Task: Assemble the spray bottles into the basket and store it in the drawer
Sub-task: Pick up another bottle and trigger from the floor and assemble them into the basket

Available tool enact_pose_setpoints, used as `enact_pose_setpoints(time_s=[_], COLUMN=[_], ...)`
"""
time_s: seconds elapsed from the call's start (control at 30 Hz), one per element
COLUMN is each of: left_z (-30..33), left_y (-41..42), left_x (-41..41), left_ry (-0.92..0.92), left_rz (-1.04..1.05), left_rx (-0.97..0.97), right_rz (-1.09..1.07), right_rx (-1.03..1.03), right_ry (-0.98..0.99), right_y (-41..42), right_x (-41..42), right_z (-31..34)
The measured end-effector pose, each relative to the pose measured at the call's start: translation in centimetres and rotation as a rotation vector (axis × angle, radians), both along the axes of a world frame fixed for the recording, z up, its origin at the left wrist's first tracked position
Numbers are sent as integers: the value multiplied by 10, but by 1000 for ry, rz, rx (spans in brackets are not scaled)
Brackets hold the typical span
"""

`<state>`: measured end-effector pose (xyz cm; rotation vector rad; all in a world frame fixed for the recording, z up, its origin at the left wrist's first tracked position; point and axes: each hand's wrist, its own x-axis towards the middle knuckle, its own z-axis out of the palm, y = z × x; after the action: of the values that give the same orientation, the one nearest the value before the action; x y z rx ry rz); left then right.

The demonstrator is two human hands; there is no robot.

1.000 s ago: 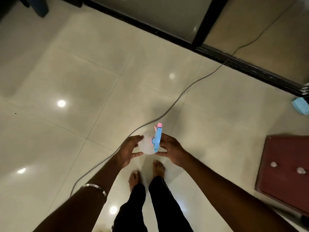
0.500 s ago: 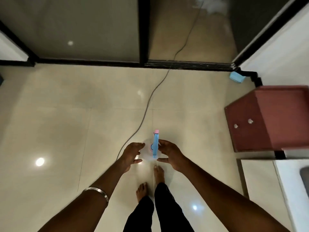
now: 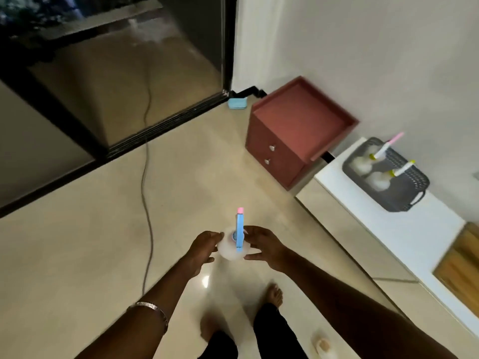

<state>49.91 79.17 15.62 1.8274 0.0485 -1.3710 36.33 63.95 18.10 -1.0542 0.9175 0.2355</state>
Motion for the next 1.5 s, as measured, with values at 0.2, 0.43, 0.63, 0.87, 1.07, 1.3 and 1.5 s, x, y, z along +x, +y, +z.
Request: enact_pose_setpoints(time_s=[0.2,0.43,0.63,0.87,1.07,1.3,1.5], left_z=[6,11,15,25,48,56,32], left_y=[-132,-285,-411,-558,-677,-782,-840], left_x=[-46,-102,-130,-146,-159,-182,-210], left_ry=[1,-18,-23,-34,-28,-36,-86], left_rz=[-211,-420,-566,-728,-796,-756,-627], left_rx=[-16,-10,-33,-59,-113,-125,-94], right_rz=[-199,-405,-559,-726,-807,-882,-948], right_rx=[-16,-26,-37,-68,-122,-151,-150], right_ry=[7,59,47,30,10,10,52], right_y=[-99,-216,-312,-423,-522,-620,-681], right_x=[-72,-143,-182,-203,-214,-229,-241], right_z=[-1,5,15,20,35,39,5])
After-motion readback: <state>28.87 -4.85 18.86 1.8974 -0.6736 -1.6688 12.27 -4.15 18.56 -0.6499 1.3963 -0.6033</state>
